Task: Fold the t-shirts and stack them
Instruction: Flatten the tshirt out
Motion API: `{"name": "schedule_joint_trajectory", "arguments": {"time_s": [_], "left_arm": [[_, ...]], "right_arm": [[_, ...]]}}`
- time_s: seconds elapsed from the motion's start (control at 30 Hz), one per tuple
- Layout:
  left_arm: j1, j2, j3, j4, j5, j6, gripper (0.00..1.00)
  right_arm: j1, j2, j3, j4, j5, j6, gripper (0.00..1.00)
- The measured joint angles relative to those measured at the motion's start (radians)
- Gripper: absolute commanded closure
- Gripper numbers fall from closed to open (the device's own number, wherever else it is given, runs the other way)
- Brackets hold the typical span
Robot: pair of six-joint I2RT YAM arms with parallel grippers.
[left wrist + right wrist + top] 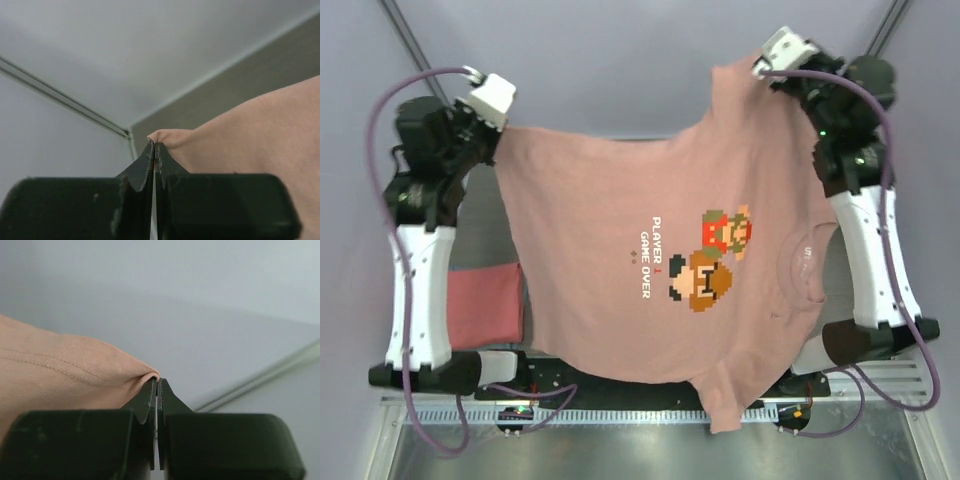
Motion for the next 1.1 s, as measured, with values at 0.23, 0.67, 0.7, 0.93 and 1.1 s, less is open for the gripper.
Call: {"name": "schedule_joint_trajectory", "arguments": {"time_s": [0.23, 0.67, 0.7, 0.93, 1.1], "left_arm": [[-0.002, 0.238, -0.365, 0.053, 0.039, 0.011, 1.0], [-0.006, 0.924, 0.031, 0.074, 0.012, -0.021, 1.0], [-0.006, 0.949, 0.07, 0.079, 0.006, -0.026, 1.0], [-0.006, 1.13, 0.319, 0.156, -0.057, -0.055, 1.0], [-0.006, 1.231, 0.397, 0.249, -0.108, -0.054, 1.0]], "right_arm": [[0.0, 0.142, -0.573, 0.019, -0.042, -0.024, 0.99], [-0.002, 0.842, -0.154, 0.078, 0.136, 0.013, 0.99], [-0.002, 0.886, -0.096, 0.084, 0.15, 0.016, 0.99], [-0.022, 1.175, 0.288, 0.144, 0.213, 0.05, 0.99], [-0.044, 1.27, 0.367, 0.23, 0.222, 0.052, 0.99]]}}
